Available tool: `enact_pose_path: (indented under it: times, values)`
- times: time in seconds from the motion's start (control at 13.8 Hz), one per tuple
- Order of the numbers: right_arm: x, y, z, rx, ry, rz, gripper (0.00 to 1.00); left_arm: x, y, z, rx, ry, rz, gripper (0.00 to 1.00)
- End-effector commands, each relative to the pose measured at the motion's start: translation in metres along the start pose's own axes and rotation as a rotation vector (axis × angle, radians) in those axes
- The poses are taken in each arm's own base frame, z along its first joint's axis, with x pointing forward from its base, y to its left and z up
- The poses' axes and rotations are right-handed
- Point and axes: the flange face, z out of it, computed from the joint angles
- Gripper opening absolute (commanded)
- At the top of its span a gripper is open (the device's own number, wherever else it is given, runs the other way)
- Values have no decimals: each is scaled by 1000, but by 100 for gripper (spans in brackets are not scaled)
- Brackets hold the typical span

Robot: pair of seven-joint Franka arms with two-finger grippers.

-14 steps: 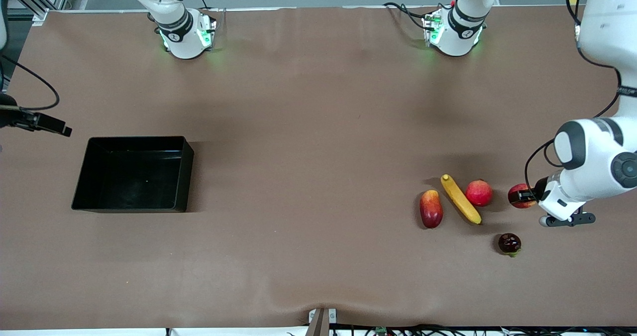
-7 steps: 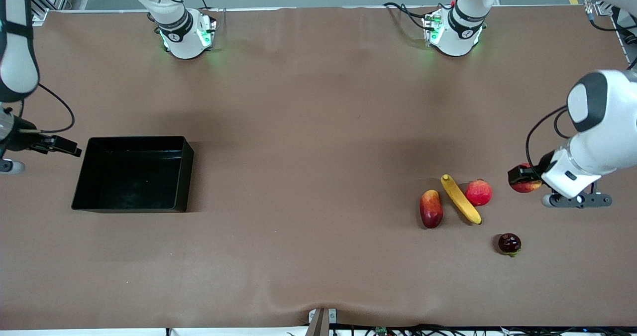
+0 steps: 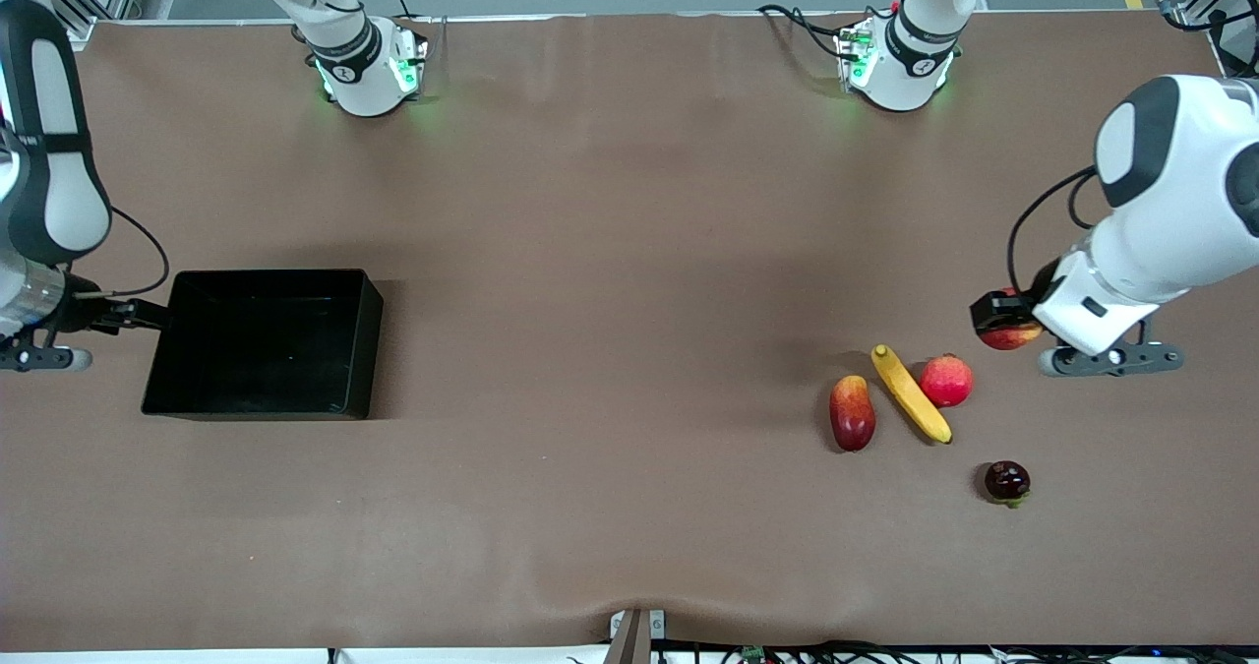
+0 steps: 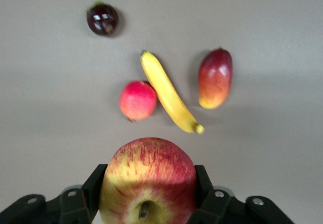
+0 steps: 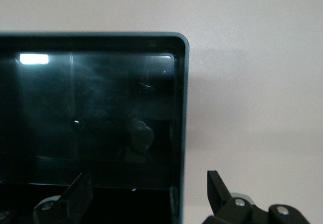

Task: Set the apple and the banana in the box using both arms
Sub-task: 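Lift the apple with the left gripper while the right gripper reaches the box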

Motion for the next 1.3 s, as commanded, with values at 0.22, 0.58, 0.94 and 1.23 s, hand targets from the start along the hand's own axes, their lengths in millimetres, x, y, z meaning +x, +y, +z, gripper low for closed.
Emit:
enact_pose_path:
  times: [0.22, 0.58, 0.94, 1.23]
  values:
    - [1, 37, 54, -2, 11, -132, 100, -31, 29, -47, 29, -37, -81, 0]
    - [-1, 32, 74, 3, 18, -146, 0, -28, 28, -57, 19, -26, -78, 0]
    - [-3, 28, 65, 21, -9, -113, 0, -30, 31, -55, 25, -42, -64, 0]
    - [-7, 26, 29, 26, -10, -79, 0, -31, 37, -53, 25, -48, -53, 0]
